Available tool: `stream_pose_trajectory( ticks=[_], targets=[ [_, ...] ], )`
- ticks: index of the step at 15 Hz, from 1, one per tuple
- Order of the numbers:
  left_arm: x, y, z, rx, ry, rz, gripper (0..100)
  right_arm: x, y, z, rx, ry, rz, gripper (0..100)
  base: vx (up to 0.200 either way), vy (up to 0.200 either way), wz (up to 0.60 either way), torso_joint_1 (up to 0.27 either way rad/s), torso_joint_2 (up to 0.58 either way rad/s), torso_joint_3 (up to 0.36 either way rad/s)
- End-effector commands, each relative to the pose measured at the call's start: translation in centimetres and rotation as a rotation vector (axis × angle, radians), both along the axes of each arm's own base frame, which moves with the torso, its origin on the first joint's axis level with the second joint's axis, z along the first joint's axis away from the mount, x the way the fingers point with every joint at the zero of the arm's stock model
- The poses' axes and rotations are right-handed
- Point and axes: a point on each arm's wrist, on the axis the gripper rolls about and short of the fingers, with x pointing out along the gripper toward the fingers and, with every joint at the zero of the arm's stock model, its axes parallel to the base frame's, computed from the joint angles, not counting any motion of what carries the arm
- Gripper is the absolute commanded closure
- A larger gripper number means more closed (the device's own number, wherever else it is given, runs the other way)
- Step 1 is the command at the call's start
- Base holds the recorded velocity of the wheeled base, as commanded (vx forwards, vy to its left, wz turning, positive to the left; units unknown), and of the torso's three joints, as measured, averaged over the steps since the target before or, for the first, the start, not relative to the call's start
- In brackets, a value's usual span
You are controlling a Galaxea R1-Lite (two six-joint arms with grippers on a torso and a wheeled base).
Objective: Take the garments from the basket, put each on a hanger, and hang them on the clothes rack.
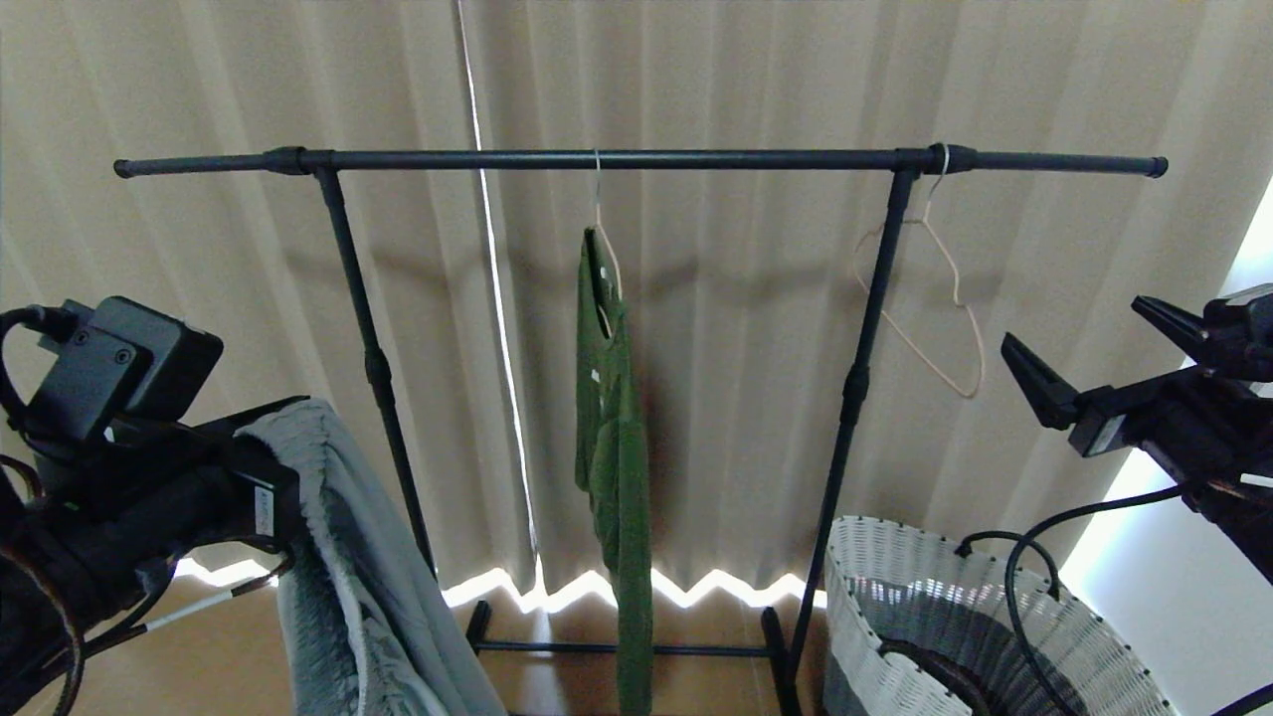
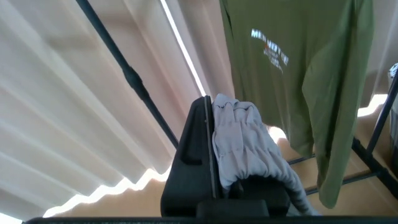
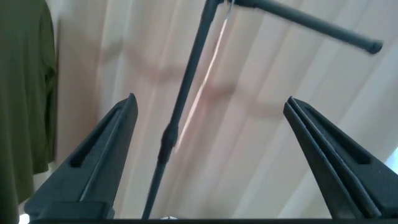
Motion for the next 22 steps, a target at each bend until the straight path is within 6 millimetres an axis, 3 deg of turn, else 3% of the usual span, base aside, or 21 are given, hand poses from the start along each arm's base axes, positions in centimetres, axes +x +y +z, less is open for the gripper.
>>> stream_pose_trajectory(
  ticks=[1, 8, 11, 14, 16, 22],
  targets=[
    [0.0, 0.0, 0.0, 0.000, 0.001, 0.000, 100, 0.0, 0.0, 0.0, -0.001, 0.001, 0.003, 0, 0.000, 0.000, 0.00, 0.242, -0.51, -0.251],
    [0.0, -0.1, -0.2, 0.004, 0.008, -0.008, 100, 0.0, -0.7, 0.4, 0.001, -0.021, -0.035, 0, 0.000, 0.000, 0.00, 0.123, -0.25, -0.130],
    [-0.1, -0.4, -0.4, 0.019, 0.013, -0.025, 100, 0.4, -2.0, 2.4, -0.005, 0.150, -0.130, 0, 0.000, 0.000, 0.00, 0.000, 0.00, 0.000],
    [-0.3, -0.3, -0.5, 0.023, 0.011, -0.025, 100, -1.9, -1.9, 4.8, -0.007, 0.439, -0.138, 0, 0.000, 0.000, 0.00, 0.000, 0.00, 0.000],
    [-0.4, -0.2, -0.4, 0.021, 0.005, -0.021, 100, -2.4, -1.1, 5.8, 0.024, 0.573, -0.103, 0, 0.000, 0.000, 0.00, 0.000, 0.00, 0.000],
    [-0.6, -0.1, -0.2, 0.016, -0.003, -0.021, 100, -1.0, -0.3, 6.9, 0.088, 0.590, -0.122, 0, 0.000, 0.000, 0.00, 0.000, 0.00, 0.000]
  ],
)
